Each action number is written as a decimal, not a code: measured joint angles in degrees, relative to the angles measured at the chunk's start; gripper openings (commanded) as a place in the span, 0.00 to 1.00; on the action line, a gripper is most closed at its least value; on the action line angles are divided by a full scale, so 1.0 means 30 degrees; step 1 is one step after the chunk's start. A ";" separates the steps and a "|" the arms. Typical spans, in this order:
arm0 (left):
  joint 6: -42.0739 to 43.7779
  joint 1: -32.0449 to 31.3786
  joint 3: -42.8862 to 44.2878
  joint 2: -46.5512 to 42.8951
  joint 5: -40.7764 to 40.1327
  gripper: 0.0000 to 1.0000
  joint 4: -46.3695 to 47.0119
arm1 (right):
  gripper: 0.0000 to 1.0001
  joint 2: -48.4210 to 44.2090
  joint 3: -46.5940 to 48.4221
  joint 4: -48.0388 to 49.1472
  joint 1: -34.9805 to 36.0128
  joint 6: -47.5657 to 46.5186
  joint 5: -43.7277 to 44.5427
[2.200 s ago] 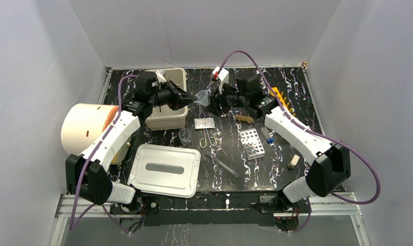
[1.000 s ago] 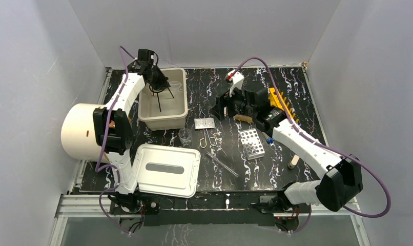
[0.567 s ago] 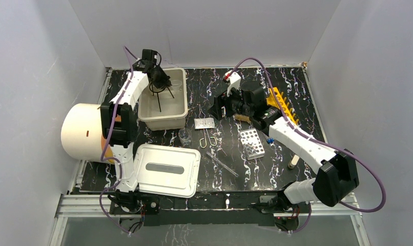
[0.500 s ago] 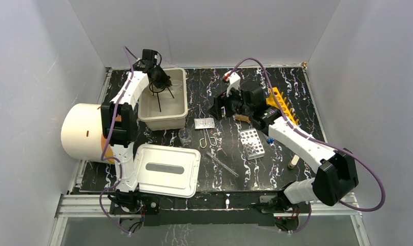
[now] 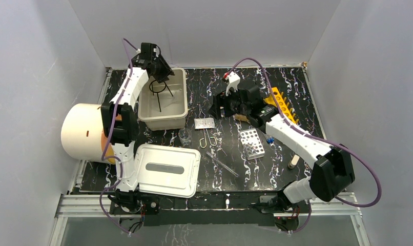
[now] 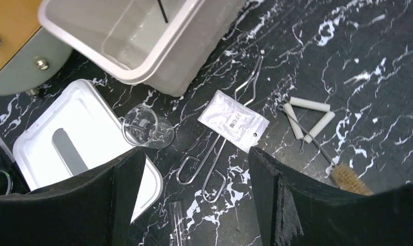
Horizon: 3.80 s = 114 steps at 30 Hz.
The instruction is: Organize the chemistry lab equipment
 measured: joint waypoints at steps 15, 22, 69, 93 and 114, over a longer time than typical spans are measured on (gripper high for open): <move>0.4903 -0.2346 -0.6025 -1.0630 0.0903 0.98 -0.0561 | 0.82 0.1617 0.0656 -0.1872 0.0015 0.2565 0.1464; 0.6455 -0.5362 -1.0054 -1.5234 0.0474 0.97 -0.1035 | 0.82 0.1486 -0.0270 -0.2710 0.0015 0.4932 0.3475; 0.0182 -1.0637 -2.1420 -1.2342 -0.8648 0.67 0.4299 | 0.81 -0.4284 -0.5880 -0.3432 0.0015 0.9697 0.6557; 0.0860 -1.0848 -2.1733 -1.2575 -1.0054 0.55 0.6069 | 0.81 -0.4998 -0.6557 -0.2812 0.0015 0.9275 0.5748; 0.3264 -1.1183 -1.8192 -1.5693 -0.3898 0.41 0.2433 | 0.81 -0.5719 -0.6819 -0.2812 0.0015 0.9275 0.6229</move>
